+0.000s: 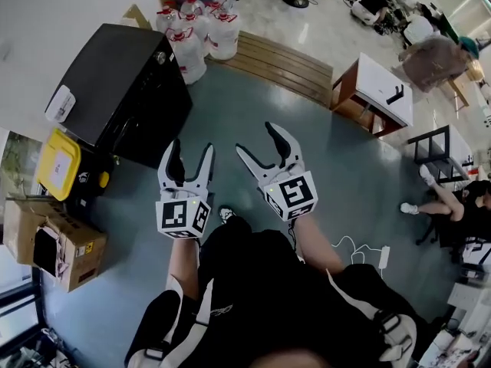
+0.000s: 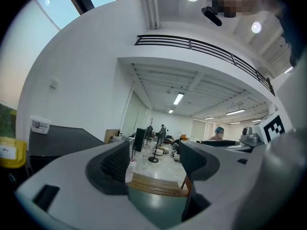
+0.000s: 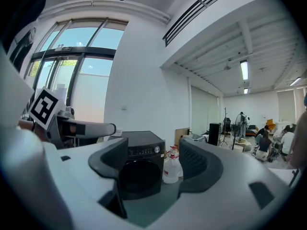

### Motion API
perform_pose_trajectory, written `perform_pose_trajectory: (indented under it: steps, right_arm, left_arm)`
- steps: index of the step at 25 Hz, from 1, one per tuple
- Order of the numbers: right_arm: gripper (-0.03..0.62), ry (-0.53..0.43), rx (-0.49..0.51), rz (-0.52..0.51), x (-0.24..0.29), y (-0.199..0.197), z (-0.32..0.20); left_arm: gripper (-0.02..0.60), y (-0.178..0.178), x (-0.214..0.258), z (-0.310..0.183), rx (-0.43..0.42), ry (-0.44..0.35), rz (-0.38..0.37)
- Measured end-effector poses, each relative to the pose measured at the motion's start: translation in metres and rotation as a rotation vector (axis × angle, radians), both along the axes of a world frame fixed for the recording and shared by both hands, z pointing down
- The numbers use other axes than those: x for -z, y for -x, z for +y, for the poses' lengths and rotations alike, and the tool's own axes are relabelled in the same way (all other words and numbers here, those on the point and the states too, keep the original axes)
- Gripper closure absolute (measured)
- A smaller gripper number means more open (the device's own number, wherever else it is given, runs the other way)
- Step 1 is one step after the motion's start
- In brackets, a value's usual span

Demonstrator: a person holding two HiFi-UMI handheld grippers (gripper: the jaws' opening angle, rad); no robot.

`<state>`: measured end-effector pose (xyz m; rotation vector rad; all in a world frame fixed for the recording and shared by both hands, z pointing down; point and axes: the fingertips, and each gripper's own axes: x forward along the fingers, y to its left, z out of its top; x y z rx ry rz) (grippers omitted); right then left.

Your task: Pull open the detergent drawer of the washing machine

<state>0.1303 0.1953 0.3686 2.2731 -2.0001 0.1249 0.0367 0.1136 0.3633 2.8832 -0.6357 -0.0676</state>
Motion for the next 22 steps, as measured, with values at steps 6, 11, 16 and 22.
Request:
perform_pose_trajectory:
  steps: [6,11,16,22]
  right_arm:
    - [0.261,0.005,0.024,0.005,0.002,-0.025,-0.072]
    - [0.261,0.011,0.071,-0.001,-0.005,-0.048,-0.128]
    - [0.261,0.007,0.147,-0.010,-0.013,-0.080,-0.199]
    - [0.261,0.025,0.327,-0.029,-0.015,-0.110,-0.302]
  left_arm:
    - [0.272,-0.017,0.002,-0.076,0.048,0.010,0.012]
    - [0.272,-0.037,-0.006,-0.125,0.089,0.023,0.005]
    - [0.272,-0.066,-0.012,-0.187,0.154,0.019,-0.006]
    - [0.272,-0.096,-0.011,-0.269,0.301,0.022,-0.027]
